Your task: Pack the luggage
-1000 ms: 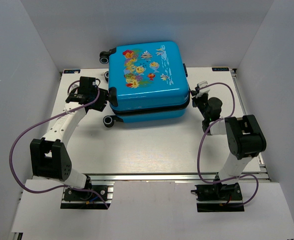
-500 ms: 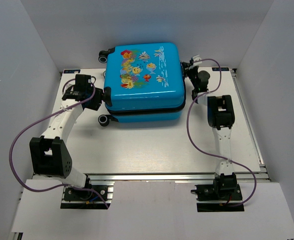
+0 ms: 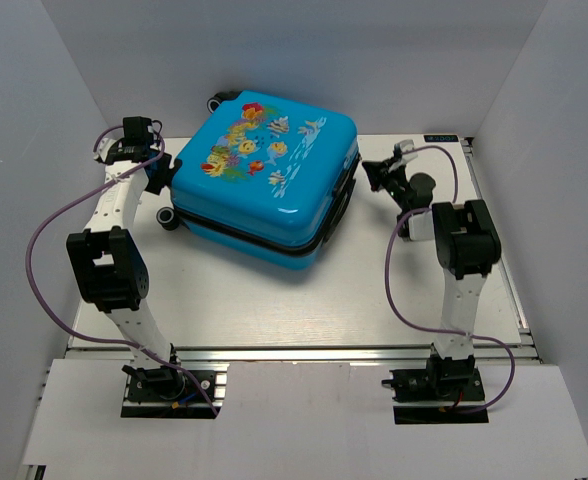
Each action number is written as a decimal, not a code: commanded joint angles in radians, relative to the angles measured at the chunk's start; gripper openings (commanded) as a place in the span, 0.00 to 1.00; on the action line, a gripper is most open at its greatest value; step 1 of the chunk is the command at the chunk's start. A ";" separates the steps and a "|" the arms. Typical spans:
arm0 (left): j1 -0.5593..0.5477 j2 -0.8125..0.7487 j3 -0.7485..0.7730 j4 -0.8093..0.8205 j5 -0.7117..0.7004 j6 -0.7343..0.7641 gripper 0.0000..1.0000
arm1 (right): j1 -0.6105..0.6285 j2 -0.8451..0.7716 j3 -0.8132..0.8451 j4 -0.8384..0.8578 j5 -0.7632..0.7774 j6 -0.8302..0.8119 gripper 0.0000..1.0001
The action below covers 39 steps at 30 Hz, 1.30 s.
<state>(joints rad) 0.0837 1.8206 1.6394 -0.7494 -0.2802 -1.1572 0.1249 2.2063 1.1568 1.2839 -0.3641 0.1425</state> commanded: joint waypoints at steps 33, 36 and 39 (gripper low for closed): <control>0.080 0.562 0.479 0.150 0.065 0.402 0.00 | 0.096 0.085 0.369 -0.486 -0.634 -0.263 0.00; 0.071 0.579 0.488 0.162 0.087 0.421 0.00 | 0.099 0.113 0.383 -0.402 -0.615 -0.236 0.00; 0.048 0.589 0.491 0.183 0.128 0.454 0.00 | 0.098 0.133 0.420 -0.374 -0.538 -0.222 0.00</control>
<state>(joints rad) 0.1703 2.2452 2.1777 -0.6456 -0.1452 -0.7315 0.1509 2.3161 1.4956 0.9092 -0.8215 -0.0792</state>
